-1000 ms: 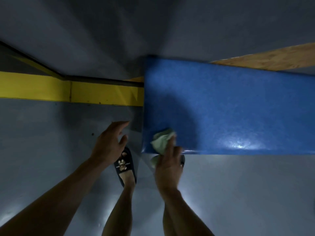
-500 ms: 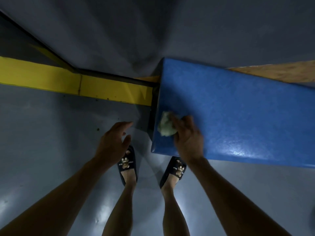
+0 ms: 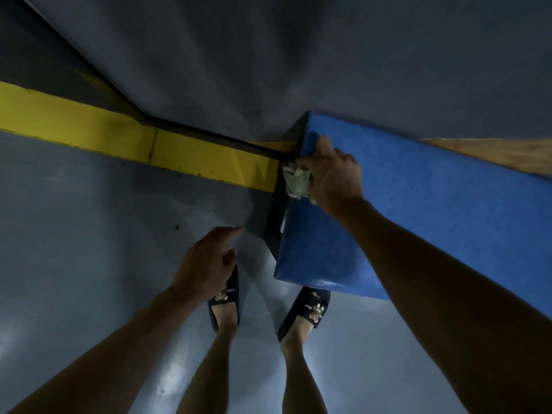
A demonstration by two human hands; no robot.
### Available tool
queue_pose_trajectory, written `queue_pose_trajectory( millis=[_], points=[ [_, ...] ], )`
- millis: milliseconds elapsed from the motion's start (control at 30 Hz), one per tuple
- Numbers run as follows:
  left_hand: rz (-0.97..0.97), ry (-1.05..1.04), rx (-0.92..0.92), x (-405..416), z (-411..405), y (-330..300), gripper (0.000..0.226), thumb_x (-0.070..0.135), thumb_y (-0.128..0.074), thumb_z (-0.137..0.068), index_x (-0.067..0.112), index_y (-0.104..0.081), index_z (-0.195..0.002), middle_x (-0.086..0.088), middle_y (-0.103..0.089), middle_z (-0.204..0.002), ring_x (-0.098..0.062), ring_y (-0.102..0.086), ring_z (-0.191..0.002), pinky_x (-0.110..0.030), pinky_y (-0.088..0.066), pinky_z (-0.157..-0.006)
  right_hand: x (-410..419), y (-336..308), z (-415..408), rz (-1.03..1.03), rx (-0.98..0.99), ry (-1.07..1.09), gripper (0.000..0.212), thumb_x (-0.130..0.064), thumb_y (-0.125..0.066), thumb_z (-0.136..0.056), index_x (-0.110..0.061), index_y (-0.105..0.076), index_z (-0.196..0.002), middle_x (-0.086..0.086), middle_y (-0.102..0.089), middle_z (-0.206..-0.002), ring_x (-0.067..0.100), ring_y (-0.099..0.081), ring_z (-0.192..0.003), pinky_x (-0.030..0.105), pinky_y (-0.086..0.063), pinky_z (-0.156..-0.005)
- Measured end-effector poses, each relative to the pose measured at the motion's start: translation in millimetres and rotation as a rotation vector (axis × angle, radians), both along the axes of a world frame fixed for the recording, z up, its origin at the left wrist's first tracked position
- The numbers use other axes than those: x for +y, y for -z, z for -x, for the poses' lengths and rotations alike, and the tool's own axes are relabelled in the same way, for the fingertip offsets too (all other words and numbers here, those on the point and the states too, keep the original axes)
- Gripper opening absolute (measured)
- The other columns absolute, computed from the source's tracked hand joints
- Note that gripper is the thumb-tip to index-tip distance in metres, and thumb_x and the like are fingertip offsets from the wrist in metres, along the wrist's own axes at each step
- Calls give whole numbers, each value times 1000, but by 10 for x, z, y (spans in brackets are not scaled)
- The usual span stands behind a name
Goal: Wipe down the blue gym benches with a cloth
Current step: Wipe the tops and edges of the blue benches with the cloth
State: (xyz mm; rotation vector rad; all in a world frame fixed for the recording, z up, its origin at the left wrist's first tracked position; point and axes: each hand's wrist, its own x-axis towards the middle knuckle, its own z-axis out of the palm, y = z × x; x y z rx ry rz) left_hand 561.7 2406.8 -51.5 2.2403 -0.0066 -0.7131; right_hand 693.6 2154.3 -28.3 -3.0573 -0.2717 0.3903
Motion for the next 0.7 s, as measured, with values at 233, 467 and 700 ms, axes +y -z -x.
queue_pose_trajectory(
  millis=[233,467,700],
  points=[
    [25,-22,51,-162,-87,15,45,19,-50,-97,31,-47,-140,7,-53,-139,-11,-61,-110,-32,-50,-94,257,-130,1243,-118,244,-377,52,-41,-67,-77,-28,-55,-125,4,-55,-118,29,-56,-100,44,-49,-84],
    [56,-8,-10,-243,-250,71,46,15,-53,-96,28,-48,-139,4,-55,-136,-12,-62,-110,-30,-52,-91,-53,81,289,-59,108,-325,26,-27,-51,-93,-22,-63,-115,6,-63,-111,29,-59,-98,40,-50,-84],
    [103,-9,-31,-290,-407,15,45,18,-52,-98,29,-45,-141,4,-55,-137,-7,-60,-110,-29,-53,-91,36,42,-465,72,-111,-36,58,-13,-64,-79,-24,-52,-134,12,-51,-126,34,-55,-102,42,-48,-78]
  ],
)
